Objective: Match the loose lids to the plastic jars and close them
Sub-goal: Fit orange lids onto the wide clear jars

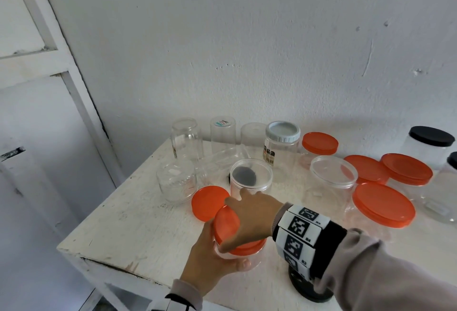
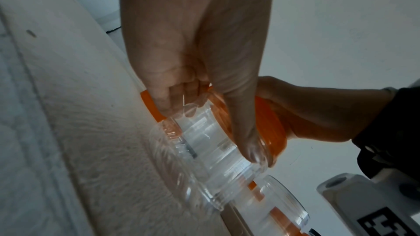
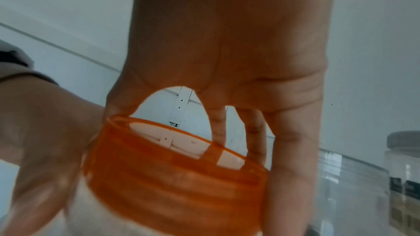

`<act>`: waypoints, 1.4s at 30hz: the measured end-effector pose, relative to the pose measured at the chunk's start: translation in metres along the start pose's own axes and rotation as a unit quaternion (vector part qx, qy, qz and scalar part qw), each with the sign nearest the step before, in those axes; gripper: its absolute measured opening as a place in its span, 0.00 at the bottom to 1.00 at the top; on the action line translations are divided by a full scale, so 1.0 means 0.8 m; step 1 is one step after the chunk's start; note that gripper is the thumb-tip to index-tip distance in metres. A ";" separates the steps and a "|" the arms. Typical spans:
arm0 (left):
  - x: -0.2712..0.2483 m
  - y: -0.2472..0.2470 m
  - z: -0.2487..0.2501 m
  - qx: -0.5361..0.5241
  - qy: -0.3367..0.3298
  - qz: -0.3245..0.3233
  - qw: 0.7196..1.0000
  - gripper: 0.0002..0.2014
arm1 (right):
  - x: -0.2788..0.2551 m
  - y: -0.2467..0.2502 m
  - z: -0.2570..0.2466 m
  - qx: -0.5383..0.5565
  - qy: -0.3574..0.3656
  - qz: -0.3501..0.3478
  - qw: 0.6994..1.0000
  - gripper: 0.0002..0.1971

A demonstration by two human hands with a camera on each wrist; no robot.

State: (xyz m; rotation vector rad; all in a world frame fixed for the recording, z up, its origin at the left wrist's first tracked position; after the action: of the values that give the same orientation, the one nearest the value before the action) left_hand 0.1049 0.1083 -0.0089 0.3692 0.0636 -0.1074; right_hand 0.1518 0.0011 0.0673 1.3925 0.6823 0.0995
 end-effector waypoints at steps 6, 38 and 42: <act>0.000 0.002 0.003 -0.019 -0.001 0.009 1.000 0.55 | -0.002 0.008 0.002 0.009 0.046 -0.068 0.997 0.54; -0.001 -0.004 -0.006 -0.045 -0.017 -0.007 0.999 0.53 | -0.006 -0.006 0.007 0.012 -0.006 0.005 1.000 0.55; -0.002 -0.004 -0.005 -0.051 -0.009 -0.001 0.999 0.53 | -0.006 -0.001 0.009 0.007 0.023 -0.063 0.998 0.55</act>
State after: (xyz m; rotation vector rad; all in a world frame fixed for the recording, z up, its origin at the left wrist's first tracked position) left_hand 0.1032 0.1073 -0.0137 0.2656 0.0508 -0.1100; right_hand 0.1511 -0.0076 0.0689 1.3604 0.8076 0.0275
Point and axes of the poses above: each hand's wrist, its own x-axis towards the middle knuckle, its own y-axis out of the back of the hand, z = x × y, the point moved 5 cm from there along x, towards the middle knuckle, and after that the axes turned 7 degrees about -x, right-handed, at the moved point
